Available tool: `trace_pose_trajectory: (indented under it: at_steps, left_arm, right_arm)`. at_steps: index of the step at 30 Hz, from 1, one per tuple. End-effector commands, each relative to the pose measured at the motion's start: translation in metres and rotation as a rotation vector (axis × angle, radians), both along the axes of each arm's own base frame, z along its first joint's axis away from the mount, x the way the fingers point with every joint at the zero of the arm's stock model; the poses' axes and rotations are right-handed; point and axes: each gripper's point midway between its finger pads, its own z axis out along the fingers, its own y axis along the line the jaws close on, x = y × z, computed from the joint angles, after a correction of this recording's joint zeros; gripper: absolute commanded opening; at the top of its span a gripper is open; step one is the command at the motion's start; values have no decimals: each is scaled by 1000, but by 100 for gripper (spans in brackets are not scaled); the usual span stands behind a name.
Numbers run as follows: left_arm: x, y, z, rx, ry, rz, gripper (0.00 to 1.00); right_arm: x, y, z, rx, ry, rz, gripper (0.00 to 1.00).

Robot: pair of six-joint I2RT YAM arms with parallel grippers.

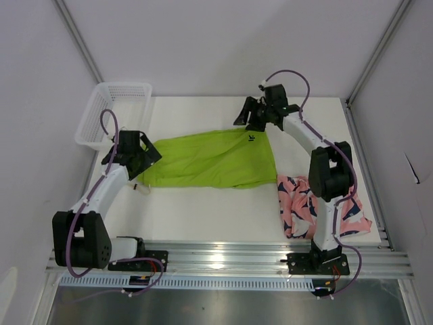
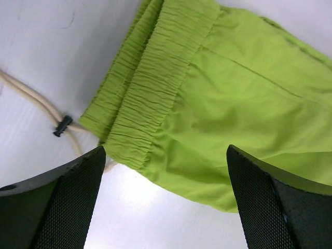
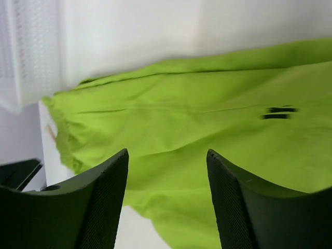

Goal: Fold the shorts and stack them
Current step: Fold the shorts

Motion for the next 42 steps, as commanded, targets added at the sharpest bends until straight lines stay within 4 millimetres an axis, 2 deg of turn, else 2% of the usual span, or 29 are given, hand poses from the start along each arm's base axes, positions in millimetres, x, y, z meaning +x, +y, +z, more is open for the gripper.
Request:
trace_pose_trajectory:
  at_steps: [1,4,6,8,9,10,11,12,13,16,17,19,20,23,24,31,33,36,40,42]
  left_arm:
    - [-6,21,9,132,-3,-19,99]
    - [-6,33,11,191,-10,11,99]
    - [0,30,12,192,-33,-23,99]
    - [3,26,9,189,-48,-50,99]
    - [8,24,12,192,-82,-66,99]
    - [5,23,2,192,-74,-78,99]
    - [6,19,4,184,-96,-105,99]
    - [9,19,6,186,-114,-110,99]
    - [7,19,0,191,-108,-118,99]
    - [8,18,-9,215,-97,-148,99]
    - [7,16,-14,217,-86,-165,99]
    - [7,16,-23,226,-53,-170,99]
    - [8,16,-24,231,-51,-175,99]
    - [10,15,-27,241,-55,-190,99]
    - [12,15,-27,249,-66,-194,99]
    - [21,5,-37,264,-97,-323,99]
    - [21,3,-46,262,-67,-342,99]
    - [21,13,-56,298,-10,-320,99]
    - [20,11,-65,289,22,-340,99]
    - [18,20,-68,321,56,-303,99]
  right_arm:
    - [-18,34,23,17,-77,74,66]
    - [-37,58,25,17,-85,119,69]
    - [-51,70,24,-5,-99,148,70]
    - [-59,74,23,-12,-98,161,71]
    - [-62,76,29,-2,-115,165,72]
    - [-72,79,20,-5,-96,179,73]
    - [-78,81,21,-2,-99,188,74]
    - [-82,83,29,7,-127,194,75]
    - [-95,83,18,-6,-106,207,75]
    - [-110,84,22,8,-134,213,77]
    - [-122,85,11,2,-113,229,77]
    - [-132,86,8,10,-116,238,77]
    - [-143,85,2,6,-104,247,77]
    - [-155,86,2,21,-108,266,78]
    - [-162,85,-6,18,-97,276,78]
    - [-179,89,-6,44,-94,314,78]
    - [-181,91,-4,52,-96,321,78]
    - [-185,93,-3,58,-94,328,78]
    - [-187,93,-4,64,-91,332,78]
    - [-189,94,-5,69,-86,338,78]
